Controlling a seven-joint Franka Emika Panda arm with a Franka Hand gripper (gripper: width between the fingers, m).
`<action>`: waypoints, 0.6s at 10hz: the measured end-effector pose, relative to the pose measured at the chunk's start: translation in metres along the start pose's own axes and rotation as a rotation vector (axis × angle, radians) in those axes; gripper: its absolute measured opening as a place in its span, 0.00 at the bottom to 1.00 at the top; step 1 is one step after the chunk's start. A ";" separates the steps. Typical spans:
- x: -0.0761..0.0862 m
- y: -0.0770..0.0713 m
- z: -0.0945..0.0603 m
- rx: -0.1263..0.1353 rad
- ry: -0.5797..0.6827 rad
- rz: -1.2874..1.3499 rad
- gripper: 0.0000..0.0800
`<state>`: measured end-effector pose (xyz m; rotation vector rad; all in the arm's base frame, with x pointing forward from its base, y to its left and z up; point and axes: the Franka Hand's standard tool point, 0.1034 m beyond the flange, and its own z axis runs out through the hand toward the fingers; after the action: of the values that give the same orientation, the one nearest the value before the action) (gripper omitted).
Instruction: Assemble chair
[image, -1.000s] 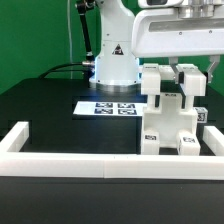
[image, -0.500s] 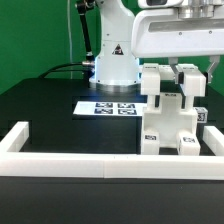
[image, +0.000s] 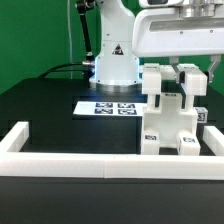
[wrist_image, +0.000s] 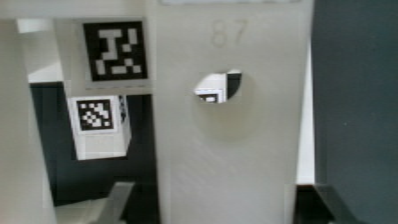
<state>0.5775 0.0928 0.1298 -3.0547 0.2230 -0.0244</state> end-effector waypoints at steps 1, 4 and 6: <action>-0.001 0.001 -0.001 0.001 0.000 0.001 0.36; -0.003 0.002 0.001 -0.001 -0.003 0.002 0.36; -0.003 0.002 0.001 -0.001 -0.003 0.002 0.36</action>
Offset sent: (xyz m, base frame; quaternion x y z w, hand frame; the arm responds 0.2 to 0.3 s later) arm 0.0000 0.0000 0.0000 0.0000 0.0000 0.0000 1.0000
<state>0.5742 0.0910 0.1286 -3.0550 0.2266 -0.0191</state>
